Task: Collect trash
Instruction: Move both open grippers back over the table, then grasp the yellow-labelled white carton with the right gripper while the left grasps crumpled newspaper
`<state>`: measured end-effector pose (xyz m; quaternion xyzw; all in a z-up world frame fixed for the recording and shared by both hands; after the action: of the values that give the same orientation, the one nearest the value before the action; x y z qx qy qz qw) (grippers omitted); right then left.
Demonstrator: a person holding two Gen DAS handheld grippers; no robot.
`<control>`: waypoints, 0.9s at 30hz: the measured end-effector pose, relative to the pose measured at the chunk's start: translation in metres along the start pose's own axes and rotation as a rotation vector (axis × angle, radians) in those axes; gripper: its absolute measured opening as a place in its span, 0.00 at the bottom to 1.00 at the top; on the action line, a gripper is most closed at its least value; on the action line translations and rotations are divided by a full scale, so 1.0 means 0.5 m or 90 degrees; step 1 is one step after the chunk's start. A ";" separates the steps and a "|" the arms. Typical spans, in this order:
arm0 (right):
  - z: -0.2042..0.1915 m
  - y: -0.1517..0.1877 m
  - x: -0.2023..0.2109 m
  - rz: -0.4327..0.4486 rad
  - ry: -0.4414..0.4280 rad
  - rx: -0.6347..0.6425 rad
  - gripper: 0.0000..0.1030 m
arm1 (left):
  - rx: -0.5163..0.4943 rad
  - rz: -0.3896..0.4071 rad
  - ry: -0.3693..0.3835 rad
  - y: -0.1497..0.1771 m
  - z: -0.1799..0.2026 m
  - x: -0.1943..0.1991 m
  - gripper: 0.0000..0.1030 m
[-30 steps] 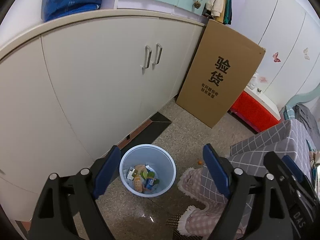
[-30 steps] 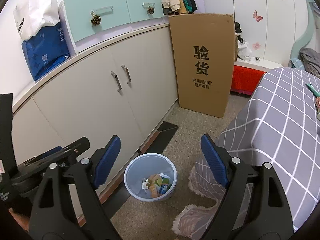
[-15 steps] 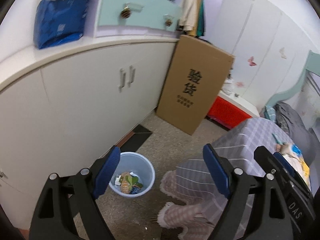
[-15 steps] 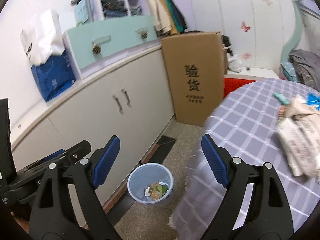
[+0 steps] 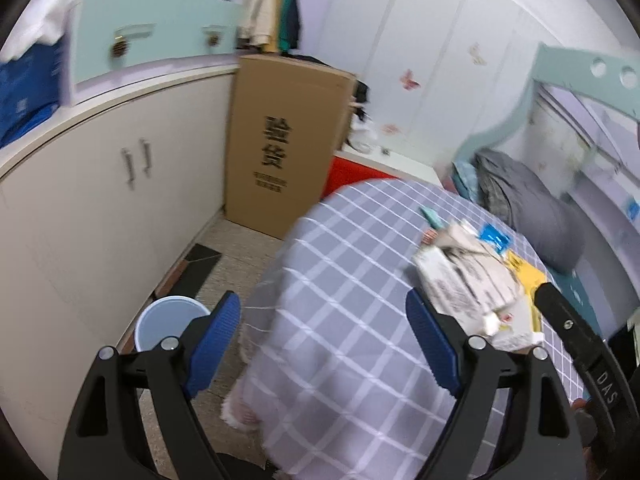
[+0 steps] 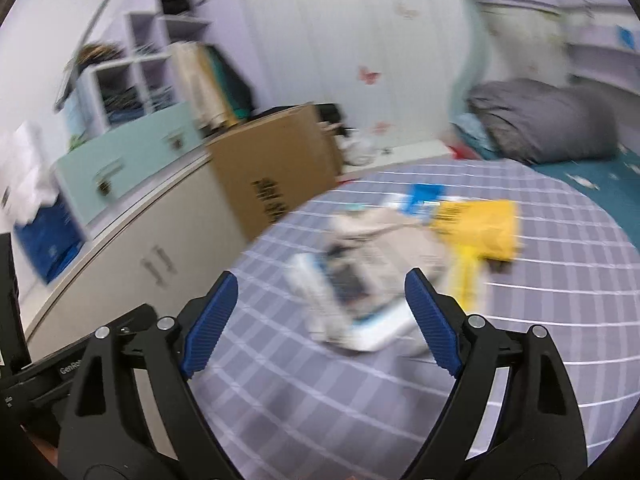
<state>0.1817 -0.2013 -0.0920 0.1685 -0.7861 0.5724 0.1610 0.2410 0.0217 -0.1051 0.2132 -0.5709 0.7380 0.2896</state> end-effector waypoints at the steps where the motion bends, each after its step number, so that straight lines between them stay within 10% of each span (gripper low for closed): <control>1: 0.022 0.000 0.003 0.000 0.008 -0.012 0.82 | -0.007 -0.002 0.003 0.003 0.019 -0.004 0.80; 15: 0.187 0.036 -0.085 -0.157 0.021 -0.092 0.82 | -0.134 -0.050 0.009 0.021 0.196 -0.073 0.80; 18: 0.198 0.044 -0.101 -0.178 -0.005 -0.099 0.48 | -0.161 -0.068 0.008 0.024 0.214 -0.091 0.80; 27: 0.235 0.034 -0.047 -0.127 0.008 -0.093 0.43 | -0.169 -0.091 0.019 0.036 0.254 -0.132 0.80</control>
<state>0.1880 -0.3066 -0.1511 0.2303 -0.8038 0.4960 0.2343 0.2757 -0.1165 -0.1278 0.2024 -0.6427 0.6364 0.3754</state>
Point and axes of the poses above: each gripper's, at about its wrist camera, not at the fingertips, and x roughly against the way its jaws point, z to its right, y to its underside, the point moved 2 cm from there along -x, roughly the way its jaws point, and after that the axes turned 2 degrees about x, right-handed, at the moved point
